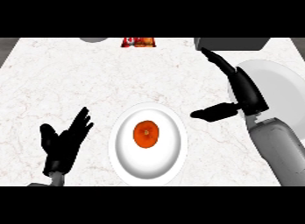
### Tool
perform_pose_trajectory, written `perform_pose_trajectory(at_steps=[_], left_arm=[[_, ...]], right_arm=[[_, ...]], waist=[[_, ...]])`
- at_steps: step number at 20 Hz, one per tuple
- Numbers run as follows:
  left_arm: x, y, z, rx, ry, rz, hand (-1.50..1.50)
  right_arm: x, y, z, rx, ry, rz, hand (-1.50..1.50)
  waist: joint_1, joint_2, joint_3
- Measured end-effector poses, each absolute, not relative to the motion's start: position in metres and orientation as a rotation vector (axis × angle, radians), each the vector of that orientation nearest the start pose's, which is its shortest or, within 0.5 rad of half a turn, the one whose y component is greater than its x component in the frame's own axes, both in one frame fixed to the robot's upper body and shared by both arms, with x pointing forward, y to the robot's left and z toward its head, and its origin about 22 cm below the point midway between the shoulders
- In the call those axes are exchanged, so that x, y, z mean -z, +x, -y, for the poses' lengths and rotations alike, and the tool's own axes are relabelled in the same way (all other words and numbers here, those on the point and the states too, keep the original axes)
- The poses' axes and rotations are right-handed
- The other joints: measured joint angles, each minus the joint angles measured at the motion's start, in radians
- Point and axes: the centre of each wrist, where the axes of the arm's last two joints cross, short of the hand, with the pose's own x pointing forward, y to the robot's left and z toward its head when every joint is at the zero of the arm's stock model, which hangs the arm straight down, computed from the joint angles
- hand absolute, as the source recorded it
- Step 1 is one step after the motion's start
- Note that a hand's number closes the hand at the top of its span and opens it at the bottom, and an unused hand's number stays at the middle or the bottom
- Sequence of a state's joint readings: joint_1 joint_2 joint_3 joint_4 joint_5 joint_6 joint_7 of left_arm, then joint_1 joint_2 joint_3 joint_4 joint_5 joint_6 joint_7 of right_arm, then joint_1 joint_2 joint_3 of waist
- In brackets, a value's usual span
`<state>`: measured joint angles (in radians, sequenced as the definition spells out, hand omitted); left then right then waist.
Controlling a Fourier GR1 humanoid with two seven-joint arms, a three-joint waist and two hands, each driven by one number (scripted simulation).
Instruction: Pick the squash from the plate and place it in the plate
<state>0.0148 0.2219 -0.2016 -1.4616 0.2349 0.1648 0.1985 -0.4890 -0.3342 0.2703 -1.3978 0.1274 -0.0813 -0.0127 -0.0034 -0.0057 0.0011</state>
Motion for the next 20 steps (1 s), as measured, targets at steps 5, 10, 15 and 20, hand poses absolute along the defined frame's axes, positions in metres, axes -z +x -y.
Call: perform_pose_trajectory(at_steps=[5,10,15,20], left_arm=[[0.026,0.233,-0.245,0.004,0.009,1.205,0.0],[0.027,0.233,-0.242,0.005,0.001,1.208,0.0],[0.028,0.234,-0.24,0.013,0.002,1.214,0.0],[0.022,0.237,-0.234,0.01,0.001,1.205,0.0]], right_arm=[[-0.123,0.326,0.182,-0.914,-0.247,1.682,-1.5],[-0.132,0.313,0.145,-1.042,-0.306,1.568,-1.5],[-0.119,0.296,0.111,-1.098,-0.344,1.498,-1.5],[-0.107,0.287,0.092,-1.137,-0.385,1.433,-1.5]], waist=[[-0.003,-0.002,0.0],[0.003,0.0,0.0],[0.006,0.001,0.002],[0.006,0.003,0.0]])
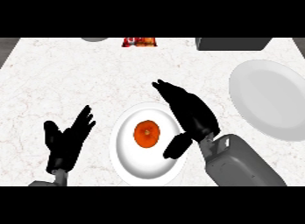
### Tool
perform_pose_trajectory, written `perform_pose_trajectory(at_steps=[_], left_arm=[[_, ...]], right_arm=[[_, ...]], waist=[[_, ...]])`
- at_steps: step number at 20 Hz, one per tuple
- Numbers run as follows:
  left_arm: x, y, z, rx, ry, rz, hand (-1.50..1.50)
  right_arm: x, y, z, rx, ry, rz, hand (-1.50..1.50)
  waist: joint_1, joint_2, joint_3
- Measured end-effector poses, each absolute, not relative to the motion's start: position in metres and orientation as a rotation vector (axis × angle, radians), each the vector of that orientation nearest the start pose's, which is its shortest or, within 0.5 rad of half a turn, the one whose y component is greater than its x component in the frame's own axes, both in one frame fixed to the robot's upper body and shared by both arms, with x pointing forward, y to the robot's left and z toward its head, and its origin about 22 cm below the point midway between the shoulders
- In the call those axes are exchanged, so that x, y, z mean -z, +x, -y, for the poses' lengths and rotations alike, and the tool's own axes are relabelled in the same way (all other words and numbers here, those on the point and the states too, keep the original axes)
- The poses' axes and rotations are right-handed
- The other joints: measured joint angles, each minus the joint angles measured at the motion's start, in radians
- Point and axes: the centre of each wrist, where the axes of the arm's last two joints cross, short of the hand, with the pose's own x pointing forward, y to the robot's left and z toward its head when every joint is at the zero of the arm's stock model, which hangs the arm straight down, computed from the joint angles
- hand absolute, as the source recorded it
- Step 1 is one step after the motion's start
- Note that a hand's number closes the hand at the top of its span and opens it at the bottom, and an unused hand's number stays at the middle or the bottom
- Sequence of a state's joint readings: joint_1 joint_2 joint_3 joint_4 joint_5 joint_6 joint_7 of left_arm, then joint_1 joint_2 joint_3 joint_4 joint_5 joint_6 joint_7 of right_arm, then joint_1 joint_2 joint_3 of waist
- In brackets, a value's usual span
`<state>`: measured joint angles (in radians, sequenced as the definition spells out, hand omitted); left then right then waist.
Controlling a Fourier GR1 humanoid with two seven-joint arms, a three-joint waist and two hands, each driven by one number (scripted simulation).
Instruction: Pick the squash from the plate and place it in the plate
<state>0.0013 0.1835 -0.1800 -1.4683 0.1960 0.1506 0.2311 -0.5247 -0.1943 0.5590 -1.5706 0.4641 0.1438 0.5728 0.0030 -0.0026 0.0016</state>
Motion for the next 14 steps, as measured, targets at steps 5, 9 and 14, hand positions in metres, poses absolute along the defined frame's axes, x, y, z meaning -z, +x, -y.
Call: perform_pose_trajectory(at_steps=[5,9,14], left_arm=[[0.027,0.233,-0.239,0.008,-0.003,1.219,0.0],[0.028,0.233,-0.24,0.006,-0.004,1.224,0.0],[0.028,0.239,-0.244,0.007,0.002,1.218,0.0]], right_arm=[[-0.098,0.285,0.072,-1.171,-0.355,1.366,-1.5],[-0.084,0.276,0.062,-1.181,-0.327,1.347,-1.5],[-0.079,0.28,0.046,-1.189,-0.36,1.343,-1.5]], waist=[[0.001,0.0,0.0],[0.0,0.0,0.001],[0.002,0.0,0.002]])
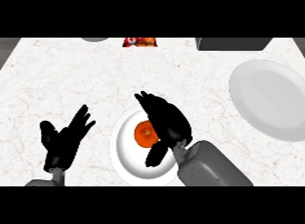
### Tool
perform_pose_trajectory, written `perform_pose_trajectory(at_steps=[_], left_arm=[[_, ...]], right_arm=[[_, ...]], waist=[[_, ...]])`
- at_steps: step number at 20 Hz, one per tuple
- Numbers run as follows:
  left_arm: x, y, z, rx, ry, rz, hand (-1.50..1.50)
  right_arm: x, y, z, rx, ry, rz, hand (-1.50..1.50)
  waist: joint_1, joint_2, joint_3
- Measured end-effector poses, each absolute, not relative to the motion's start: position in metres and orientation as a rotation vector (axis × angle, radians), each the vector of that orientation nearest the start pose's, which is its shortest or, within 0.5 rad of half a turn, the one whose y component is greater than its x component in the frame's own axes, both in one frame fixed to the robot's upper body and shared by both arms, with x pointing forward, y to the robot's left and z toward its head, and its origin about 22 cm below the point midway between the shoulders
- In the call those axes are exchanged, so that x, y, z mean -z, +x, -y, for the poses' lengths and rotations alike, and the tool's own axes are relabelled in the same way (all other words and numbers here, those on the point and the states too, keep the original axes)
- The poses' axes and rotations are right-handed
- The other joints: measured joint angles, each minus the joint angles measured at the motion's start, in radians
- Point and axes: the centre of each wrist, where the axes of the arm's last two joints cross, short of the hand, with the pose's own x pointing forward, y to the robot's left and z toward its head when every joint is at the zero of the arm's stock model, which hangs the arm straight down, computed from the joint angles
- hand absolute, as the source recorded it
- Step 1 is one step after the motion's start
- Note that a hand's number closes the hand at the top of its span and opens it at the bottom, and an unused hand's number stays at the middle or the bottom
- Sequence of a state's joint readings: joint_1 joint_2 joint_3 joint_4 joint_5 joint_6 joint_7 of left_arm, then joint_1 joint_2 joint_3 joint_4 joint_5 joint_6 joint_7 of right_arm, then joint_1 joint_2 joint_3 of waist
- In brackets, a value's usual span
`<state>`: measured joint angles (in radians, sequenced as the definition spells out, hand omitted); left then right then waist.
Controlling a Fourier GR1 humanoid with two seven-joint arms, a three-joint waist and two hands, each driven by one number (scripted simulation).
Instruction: Pick the squash from the plate and place it in the plate
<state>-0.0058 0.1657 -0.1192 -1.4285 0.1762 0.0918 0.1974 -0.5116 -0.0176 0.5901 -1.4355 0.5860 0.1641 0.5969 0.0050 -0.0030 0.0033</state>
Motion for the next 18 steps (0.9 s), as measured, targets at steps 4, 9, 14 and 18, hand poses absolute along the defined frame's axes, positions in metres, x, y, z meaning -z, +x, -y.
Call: perform_pose_trajectory(at_steps=[4,9,14,18], left_arm=[[0.028,0.236,-0.24,0.01,0.0,1.227,0.0],[0.032,0.237,-0.244,0.007,-0.004,1.234,0.0],[0.027,0.238,-0.243,0.015,-0.001,1.225,0.0],[0.026,0.234,-0.241,0.011,-0.001,1.229,0.0]], right_arm=[[-0.071,0.276,0.044,-1.219,-0.42,1.307,-1.5],[-0.061,0.284,0.04,-1.231,-0.467,1.283,-1.5],[-0.049,0.288,0.033,-1.251,-0.462,1.262,-1.5],[-0.039,0.292,0.031,-1.277,-0.456,1.24,1.5]], waist=[[-0.002,0.0,-0.001],[0.001,0.0,0.001],[0.003,0.001,-0.001],[0.003,0.001,-0.001]])
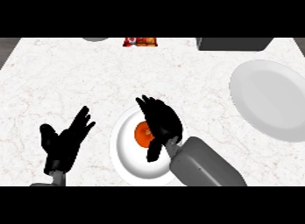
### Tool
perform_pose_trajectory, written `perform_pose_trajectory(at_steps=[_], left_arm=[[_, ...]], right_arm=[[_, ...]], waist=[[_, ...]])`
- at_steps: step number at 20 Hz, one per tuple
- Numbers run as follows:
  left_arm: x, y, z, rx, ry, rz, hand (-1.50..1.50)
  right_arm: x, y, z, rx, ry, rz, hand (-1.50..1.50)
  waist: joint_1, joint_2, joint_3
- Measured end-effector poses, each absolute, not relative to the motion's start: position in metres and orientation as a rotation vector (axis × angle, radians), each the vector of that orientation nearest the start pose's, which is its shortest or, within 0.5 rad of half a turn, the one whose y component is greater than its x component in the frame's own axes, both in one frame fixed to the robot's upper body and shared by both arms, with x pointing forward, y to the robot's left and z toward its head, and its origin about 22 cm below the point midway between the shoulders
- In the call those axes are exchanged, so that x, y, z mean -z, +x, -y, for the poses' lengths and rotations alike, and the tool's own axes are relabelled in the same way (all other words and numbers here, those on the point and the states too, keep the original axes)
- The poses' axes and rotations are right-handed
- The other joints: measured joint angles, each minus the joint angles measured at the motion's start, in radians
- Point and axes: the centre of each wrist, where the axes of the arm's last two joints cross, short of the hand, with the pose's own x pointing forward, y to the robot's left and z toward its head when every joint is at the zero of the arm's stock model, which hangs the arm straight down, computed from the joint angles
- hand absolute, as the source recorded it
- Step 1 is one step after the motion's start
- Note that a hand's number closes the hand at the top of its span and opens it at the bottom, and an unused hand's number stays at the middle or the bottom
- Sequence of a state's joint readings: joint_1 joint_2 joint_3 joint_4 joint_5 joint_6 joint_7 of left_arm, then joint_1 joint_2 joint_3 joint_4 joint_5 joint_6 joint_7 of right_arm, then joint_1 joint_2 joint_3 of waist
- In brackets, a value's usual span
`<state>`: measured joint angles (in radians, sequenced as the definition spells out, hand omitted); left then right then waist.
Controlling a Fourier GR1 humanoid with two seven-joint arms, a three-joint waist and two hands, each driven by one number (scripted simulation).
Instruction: Pick the squash from the plate and place it in the plate
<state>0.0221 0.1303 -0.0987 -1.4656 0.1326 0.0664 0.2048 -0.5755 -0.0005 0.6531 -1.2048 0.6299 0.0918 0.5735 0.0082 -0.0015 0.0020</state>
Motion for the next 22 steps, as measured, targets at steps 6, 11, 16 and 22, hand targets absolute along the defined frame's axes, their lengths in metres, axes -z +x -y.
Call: perform_pose_trajectory(at_steps=[6,11,16,22], left_arm=[[0.024,0.235,-0.24,0.012,-0.004,1.212,0.0],[0.027,0.235,-0.241,0.015,-0.002,1.213,0.0],[0.028,0.236,-0.242,0.009,0.001,1.227,0.0],[0.029,0.235,-0.245,0.002,0.013,1.219,0.0]], right_arm=[[-0.024,0.292,0.029,-1.399,-0.48,1.239,1.5],[-0.019,0.296,0.037,-1.415,-0.508,1.275,1.5],[-0.027,0.293,0.032,-1.336,-0.555,1.425,1.5],[-0.033,0.299,0.038,-0.962,-0.817,1.436,1.5]], waist=[[0.0,0.0,0.0],[-0.002,-0.003,0.001],[-0.003,-0.001,0.001],[-0.013,-0.006,0.001]])
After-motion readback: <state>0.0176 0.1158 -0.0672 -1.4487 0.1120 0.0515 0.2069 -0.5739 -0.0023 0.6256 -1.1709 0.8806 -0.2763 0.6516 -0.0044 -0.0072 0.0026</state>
